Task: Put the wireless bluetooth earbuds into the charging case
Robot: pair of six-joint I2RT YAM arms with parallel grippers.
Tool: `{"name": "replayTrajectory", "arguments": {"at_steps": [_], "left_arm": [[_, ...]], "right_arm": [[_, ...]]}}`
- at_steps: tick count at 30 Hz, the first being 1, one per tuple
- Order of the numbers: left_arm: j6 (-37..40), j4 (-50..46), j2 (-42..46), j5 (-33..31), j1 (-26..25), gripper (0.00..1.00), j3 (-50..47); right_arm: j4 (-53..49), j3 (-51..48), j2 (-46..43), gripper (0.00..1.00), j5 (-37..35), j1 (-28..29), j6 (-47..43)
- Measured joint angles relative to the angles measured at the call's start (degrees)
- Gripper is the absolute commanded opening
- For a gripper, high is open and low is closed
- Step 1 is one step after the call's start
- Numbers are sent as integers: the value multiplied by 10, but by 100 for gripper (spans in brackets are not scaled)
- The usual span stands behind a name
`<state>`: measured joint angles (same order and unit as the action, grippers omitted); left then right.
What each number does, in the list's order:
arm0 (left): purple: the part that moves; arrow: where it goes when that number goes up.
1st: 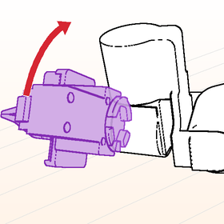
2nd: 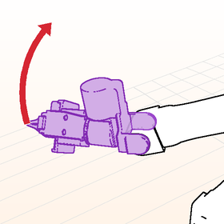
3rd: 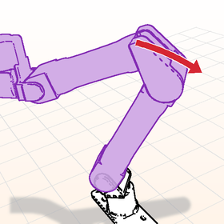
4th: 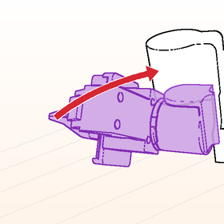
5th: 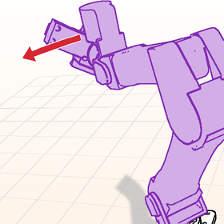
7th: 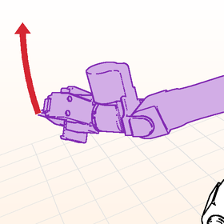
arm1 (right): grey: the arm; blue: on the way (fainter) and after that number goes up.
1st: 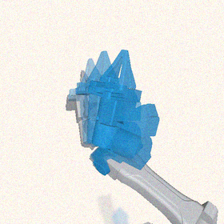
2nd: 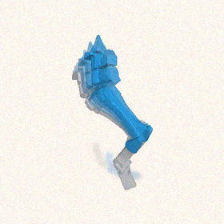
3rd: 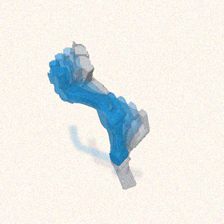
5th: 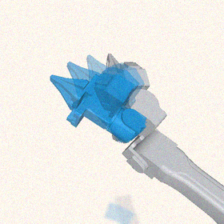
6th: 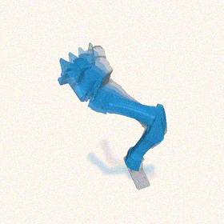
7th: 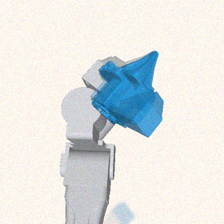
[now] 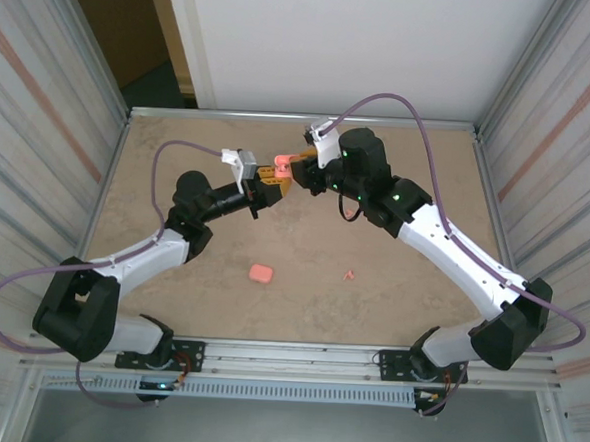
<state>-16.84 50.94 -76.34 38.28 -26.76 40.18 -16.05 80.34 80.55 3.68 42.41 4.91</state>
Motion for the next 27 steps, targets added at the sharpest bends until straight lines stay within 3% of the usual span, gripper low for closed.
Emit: {"name": "replayTrajectory", "arguments": {"at_steps": [7,16,27], "left_arm": [[0,0,0,1,0,0,0],[0,2,0,2,0,0,0],[-5,24,-1,17,0,0,6]], "right_arm": [[-5,0,0,39,32,-13,26],[2,0,-4,49,118,-89,99],[83,-78,-61,76,236,-193,203]]}}
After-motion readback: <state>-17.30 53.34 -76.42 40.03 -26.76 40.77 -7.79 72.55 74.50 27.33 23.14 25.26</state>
